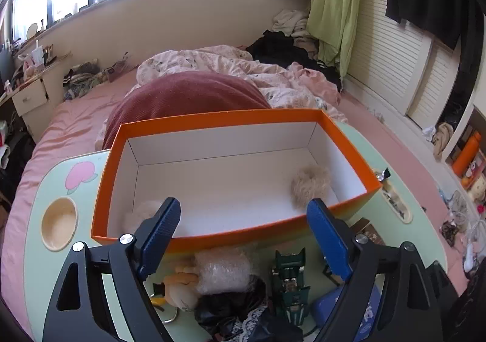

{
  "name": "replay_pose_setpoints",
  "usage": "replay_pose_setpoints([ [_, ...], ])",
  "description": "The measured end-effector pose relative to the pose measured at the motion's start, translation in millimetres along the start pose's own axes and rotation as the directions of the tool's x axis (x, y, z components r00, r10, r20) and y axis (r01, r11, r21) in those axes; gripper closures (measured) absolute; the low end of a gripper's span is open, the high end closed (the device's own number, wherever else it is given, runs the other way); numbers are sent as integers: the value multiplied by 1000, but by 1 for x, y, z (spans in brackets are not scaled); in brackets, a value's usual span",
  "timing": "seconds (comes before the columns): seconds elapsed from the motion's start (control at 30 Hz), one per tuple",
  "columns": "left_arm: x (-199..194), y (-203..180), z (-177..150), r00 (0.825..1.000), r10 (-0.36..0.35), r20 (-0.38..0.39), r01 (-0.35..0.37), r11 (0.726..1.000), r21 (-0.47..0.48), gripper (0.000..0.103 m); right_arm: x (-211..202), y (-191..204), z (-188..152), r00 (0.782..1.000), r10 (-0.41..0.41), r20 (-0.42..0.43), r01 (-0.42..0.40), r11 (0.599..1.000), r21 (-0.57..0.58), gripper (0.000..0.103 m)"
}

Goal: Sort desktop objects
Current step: 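Reach the left tool into the box and grasp the brown fluffy ball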

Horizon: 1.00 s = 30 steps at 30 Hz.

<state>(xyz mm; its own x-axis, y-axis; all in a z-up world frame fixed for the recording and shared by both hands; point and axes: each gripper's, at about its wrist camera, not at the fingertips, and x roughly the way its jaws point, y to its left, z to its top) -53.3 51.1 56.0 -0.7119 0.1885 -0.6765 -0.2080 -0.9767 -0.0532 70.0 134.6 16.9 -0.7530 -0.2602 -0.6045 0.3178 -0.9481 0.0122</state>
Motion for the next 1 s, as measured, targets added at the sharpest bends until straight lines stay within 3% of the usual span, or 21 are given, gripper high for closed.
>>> replay_pose_setpoints([
  [0.37, -2, -1, 0, 1000, 0, -10, 1, 1000, 12, 19, -1, 2, 0, 1000, 0, 0, 0, 1000, -1, 0],
  [0.53, -6, -8, 16, 991, -124, -60, 125, 992, 16, 28, -1, 2, 0, 1000, 1, 0, -1, 1000, -1, 0],
  [0.67, 9, -25, 48, 945, -271, -182, 278, 961, 12, 37, -2, 2, 0, 1000, 1, 0, -1, 1000, -1, 0],
  [0.73, 29, -29, 61, 924, -287, -253, 292, 956, -19, 38, -1, 2, 0, 1000, 1, 0, -1, 1000, -1, 0],
  [0.87, 78, -37, 67, 856, -321, -407, 305, 947, -104, 38, -2, 2, 0, 1000, 1, 1, -1, 1000, -1, 0],
  [0.97, 100, -43, 68, 833, -306, -461, 288, 951, -110, 42, -2, 2, 0, 1000, 0, 1, 0, 1000, -1, 0],
  [1.0, 105, -44, 66, 823, -306, -479, 289, 951, -111, 48, -1, 2, 0, 1000, 0, 1, 0, 1000, 0, 0],
])
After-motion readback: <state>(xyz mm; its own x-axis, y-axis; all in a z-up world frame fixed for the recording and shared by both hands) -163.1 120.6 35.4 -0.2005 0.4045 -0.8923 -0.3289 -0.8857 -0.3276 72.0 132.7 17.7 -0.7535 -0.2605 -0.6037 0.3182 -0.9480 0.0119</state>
